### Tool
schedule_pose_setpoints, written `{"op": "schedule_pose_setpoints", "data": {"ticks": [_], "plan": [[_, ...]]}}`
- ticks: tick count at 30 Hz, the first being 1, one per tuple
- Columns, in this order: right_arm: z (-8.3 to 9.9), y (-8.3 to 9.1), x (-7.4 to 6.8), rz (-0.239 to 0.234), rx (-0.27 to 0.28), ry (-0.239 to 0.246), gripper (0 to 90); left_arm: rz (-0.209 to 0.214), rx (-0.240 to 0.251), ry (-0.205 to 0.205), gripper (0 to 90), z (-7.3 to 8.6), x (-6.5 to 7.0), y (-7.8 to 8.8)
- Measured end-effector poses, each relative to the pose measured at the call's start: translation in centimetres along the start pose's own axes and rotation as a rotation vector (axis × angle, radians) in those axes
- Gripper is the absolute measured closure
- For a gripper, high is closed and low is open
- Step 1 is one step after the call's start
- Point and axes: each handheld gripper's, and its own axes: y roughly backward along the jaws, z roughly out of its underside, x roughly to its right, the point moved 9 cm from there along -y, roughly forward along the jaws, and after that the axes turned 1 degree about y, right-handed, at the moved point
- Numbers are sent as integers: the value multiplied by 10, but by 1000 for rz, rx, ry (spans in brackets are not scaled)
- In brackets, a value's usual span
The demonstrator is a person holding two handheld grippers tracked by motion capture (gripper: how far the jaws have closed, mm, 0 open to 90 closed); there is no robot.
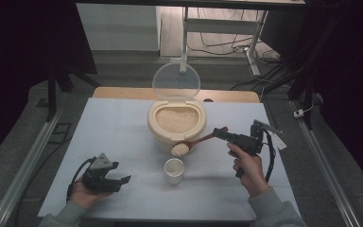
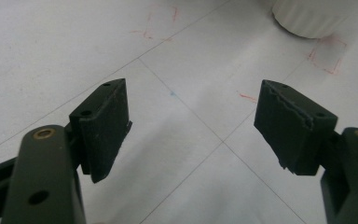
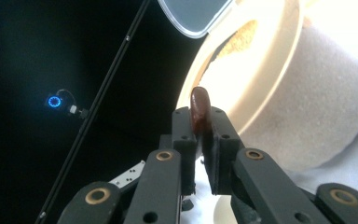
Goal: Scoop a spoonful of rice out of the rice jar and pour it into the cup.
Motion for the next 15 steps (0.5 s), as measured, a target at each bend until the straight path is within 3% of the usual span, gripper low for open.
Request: {"op": "schedule_pose_setpoints", "data": {"ticks": [15], "plan": [[19, -6, 19, 70, -49, 29, 827, 0, -2, 1, 257, 0, 0, 0]]}}
